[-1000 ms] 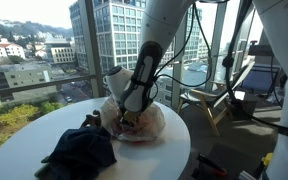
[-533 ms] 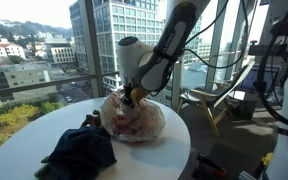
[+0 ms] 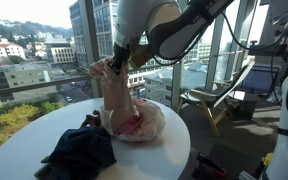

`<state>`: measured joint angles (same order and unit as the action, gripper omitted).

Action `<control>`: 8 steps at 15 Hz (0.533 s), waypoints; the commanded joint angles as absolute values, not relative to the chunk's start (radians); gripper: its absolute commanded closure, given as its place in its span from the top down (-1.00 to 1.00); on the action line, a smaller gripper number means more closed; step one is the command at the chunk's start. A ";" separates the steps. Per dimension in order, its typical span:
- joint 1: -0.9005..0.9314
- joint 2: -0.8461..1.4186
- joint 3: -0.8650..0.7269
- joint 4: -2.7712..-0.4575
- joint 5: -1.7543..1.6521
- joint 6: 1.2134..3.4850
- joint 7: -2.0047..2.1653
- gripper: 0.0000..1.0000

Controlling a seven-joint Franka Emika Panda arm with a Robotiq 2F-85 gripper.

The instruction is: Pick up the black shirt from the plastic and put it on the table, pick up the peach shirt from the plastic and put it on the table, pick up the pink shirt from the plastic and put it on the table, pick up the green apple toy from the plastic and put it on the table

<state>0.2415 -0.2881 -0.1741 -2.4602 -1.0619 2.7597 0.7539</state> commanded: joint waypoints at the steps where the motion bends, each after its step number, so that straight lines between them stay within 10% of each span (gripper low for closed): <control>1: 0.311 -0.407 -0.095 -2.430 -1.054 2.732 0.699 -0.96; 8: 0.431 -0.104 0.054 -2.144 -1.061 2.763 0.670 -0.96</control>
<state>0.4123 -0.2972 0.0239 -2.2941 -1.0504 2.7518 0.6908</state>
